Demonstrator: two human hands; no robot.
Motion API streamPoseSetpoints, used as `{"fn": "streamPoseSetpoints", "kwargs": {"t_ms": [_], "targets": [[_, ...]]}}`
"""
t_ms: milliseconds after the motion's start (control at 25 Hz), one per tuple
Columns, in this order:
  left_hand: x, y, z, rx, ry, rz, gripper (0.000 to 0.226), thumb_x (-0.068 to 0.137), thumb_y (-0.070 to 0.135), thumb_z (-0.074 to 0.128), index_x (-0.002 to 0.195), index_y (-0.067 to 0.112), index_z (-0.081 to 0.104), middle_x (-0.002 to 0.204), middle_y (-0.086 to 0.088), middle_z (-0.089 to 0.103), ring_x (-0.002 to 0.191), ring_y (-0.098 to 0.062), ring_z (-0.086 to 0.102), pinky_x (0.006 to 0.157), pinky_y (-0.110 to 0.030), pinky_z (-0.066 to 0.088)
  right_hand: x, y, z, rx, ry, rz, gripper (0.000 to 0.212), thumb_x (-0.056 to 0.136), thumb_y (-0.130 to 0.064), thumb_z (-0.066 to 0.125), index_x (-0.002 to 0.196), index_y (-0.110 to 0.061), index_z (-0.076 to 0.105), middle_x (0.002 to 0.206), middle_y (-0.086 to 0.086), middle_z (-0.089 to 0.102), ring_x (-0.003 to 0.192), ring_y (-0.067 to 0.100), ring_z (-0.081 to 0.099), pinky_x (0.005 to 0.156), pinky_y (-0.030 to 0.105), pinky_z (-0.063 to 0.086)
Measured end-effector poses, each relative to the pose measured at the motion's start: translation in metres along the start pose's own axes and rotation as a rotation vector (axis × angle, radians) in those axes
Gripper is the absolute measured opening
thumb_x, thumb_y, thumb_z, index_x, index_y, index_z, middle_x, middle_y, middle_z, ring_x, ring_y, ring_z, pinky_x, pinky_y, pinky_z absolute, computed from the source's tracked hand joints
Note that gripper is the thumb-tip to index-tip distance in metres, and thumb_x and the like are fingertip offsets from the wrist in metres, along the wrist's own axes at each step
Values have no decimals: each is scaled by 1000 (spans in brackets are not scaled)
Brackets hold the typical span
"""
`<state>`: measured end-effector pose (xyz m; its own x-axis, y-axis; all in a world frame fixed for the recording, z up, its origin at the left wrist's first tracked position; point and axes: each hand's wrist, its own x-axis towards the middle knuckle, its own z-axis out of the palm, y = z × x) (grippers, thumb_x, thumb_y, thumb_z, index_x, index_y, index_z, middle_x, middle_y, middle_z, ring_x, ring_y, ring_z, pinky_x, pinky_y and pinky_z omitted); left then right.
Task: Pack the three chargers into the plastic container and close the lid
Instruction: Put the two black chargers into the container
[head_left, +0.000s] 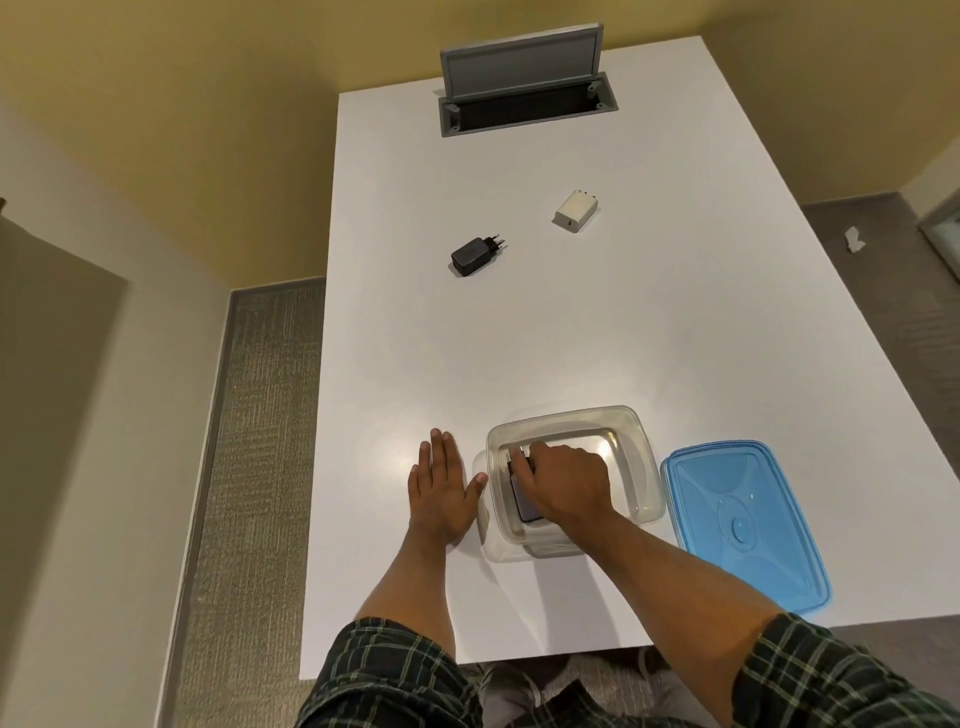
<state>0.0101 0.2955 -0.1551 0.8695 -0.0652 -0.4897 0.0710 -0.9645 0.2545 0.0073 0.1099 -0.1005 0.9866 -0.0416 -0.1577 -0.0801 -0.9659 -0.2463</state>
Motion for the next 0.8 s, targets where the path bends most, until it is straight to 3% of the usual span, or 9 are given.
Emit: {"fn": "streamPoseSetpoints", "kwargs": {"t_ms": [120,280,480,600,800], "targets": [[-8,3,11,38,91,5,76,106,53,23,162,15,-12,170,-5,-18,159,-24,-12,129,-43,4,2,-2,-6,-35,116,-149,57,98,-49,38,57,-17,61,50,1,61,46,21,59,45,26,39],[-19,6,24,12,130,13,72,106,51,21,163,17,-8,170,-2,-16,159,-20,-11,130,-42,4,23,-12,-21,-85,226,-288,53,95,-44,49,52,-16,61,44,1,58,39,21,55,43,24,33],[-21,9,14,-19,272,80,66,106,43,37,161,9,22,170,-7,11,159,-22,11,130,-40,11,58,-16,-40,-147,145,-322,50,100,-47,36,72,-19,66,62,2,68,55,25,64,52,26,34],[-3,8,-9,-30,297,96,69,107,44,34,163,10,13,171,-5,5,160,-19,6,130,-37,8,75,-16,-46,-186,125,-355,47,100,-45,39,77,-16,68,65,2,68,56,26,65,53,26,34],[32,2,-35,46,250,107,67,108,43,23,163,13,-1,171,-4,-7,160,-17,-5,130,-36,1,102,-15,-37,-192,29,-248,34,98,-41,43,102,-15,63,84,2,71,72,25,68,57,27,33]]}}
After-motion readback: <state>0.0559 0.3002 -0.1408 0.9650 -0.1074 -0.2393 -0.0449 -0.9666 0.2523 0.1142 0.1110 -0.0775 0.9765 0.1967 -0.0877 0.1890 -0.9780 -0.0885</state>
